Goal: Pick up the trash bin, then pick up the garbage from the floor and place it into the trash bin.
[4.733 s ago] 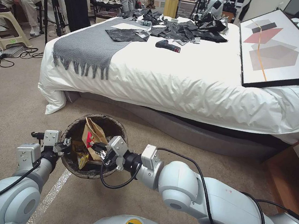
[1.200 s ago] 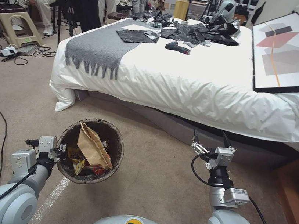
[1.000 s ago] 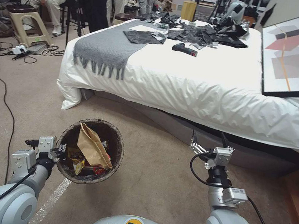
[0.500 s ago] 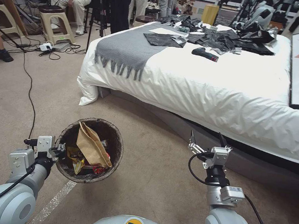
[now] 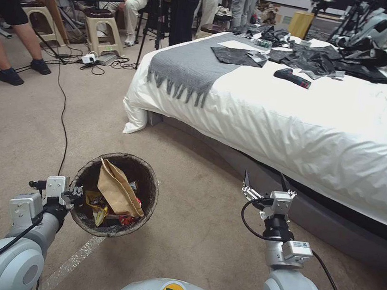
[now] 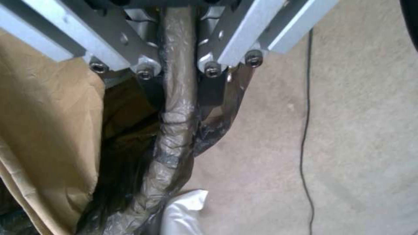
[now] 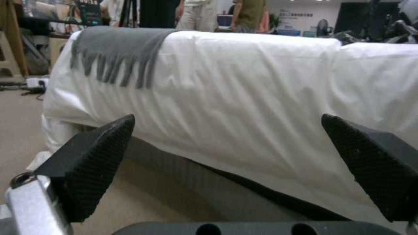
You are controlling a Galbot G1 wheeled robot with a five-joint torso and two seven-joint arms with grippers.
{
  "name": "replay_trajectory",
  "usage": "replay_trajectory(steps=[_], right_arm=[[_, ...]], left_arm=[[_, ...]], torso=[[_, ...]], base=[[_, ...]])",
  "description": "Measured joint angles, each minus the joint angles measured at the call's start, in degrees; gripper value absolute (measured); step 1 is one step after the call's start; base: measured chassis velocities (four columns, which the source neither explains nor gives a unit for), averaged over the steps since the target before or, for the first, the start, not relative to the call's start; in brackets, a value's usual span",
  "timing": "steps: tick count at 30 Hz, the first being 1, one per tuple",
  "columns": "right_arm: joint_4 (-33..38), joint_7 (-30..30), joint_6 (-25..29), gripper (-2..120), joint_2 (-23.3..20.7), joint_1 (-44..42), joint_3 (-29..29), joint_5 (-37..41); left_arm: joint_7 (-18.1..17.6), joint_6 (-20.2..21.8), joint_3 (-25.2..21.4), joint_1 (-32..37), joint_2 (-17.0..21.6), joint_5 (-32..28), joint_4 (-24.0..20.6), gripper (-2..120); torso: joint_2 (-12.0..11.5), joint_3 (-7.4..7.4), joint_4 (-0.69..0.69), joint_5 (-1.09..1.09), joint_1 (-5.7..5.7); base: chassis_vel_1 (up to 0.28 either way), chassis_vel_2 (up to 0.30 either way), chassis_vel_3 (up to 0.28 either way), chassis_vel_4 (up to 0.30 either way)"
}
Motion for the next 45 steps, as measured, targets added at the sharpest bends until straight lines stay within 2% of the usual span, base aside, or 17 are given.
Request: replay_trajectory(steps=[45], right_arm=[[-1.42,0.48,-0.07,100,-0.59,1.15,-0.53,0.03]], left_arm=[[-0.59,0.0,-0.06,0.25,-0.57,-0.56,0.0,3]], torso=[[0.0,0.0,0.0,0.0,0.0]], base=[[0.063,0.064,0.063,0.061]])
